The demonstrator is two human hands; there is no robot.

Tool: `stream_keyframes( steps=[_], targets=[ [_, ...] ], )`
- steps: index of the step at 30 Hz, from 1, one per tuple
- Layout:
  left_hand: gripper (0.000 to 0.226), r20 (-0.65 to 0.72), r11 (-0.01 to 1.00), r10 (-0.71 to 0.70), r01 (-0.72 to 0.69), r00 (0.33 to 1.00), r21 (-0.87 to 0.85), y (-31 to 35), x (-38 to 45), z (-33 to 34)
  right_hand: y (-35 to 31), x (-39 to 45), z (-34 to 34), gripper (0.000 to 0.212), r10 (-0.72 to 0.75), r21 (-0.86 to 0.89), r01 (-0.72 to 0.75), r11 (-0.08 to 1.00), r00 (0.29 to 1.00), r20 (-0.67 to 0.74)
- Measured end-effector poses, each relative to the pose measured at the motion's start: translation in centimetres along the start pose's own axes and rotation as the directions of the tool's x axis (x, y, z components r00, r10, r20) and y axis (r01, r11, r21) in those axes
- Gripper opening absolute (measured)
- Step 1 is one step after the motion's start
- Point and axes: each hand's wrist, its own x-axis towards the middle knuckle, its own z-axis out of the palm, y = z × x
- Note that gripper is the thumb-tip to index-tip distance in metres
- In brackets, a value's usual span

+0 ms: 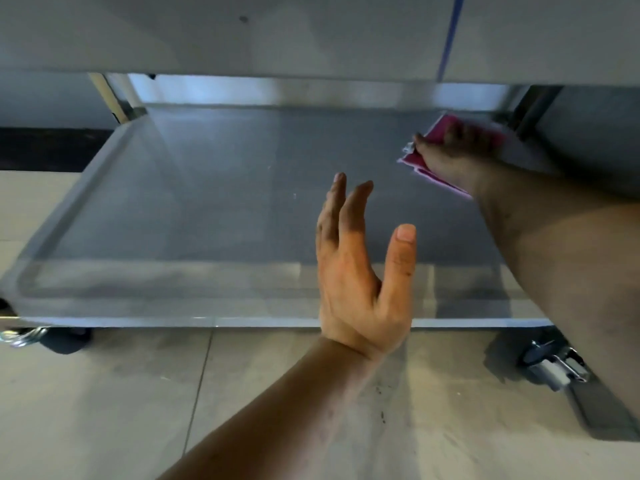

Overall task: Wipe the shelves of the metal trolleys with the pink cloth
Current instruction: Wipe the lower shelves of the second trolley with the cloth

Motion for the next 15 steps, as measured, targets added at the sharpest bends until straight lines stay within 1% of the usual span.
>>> stream_keyframes(
  steps=[2,4,5,8,10,15],
  targets=[
    [0.056,-0.027,0.997,-0.041,0.039,0.999,-0.065,0.2,0.3,-1.0,-3.4,-0.5,1.0,0.098,-0.150,-0.033,0.150,0.988,0.989,-0.002],
    [0.057,-0.049,0.994,-0.060,0.055,0.997,-0.091,0.5,1.2,-2.7,-7.3,-1.5,2.1,0.102,-0.246,-0.049,0.247,0.968,0.969,0.018],
    [0.056,-0.047,0.996,-0.046,0.042,0.998,-0.079,0.4,2.0,-3.9,-9.6,-2.2,2.7,0.104,-0.290,-0.048,0.291,0.956,0.957,0.031],
    [0.055,0.001,0.999,0.005,-0.005,1.000,0.052,-0.5,4.9,-8.3,-16.1,-4.6,4.2,0.111,-0.387,-0.022,0.390,0.921,0.919,0.072],
    [0.054,0.015,0.986,-0.010,0.007,1.000,0.168,-1.7,6.9,-11.7,-20.1,-6.3,4.7,0.107,-0.443,-0.011,0.446,0.895,0.891,0.101],
    [0.058,-0.004,0.938,-0.072,0.069,0.997,0.341,-3.9,9.6,-19.5,-28.0,-11.7,6.0,0.097,-0.570,-0.017,0.579,0.815,0.807,0.153]
  ],
)
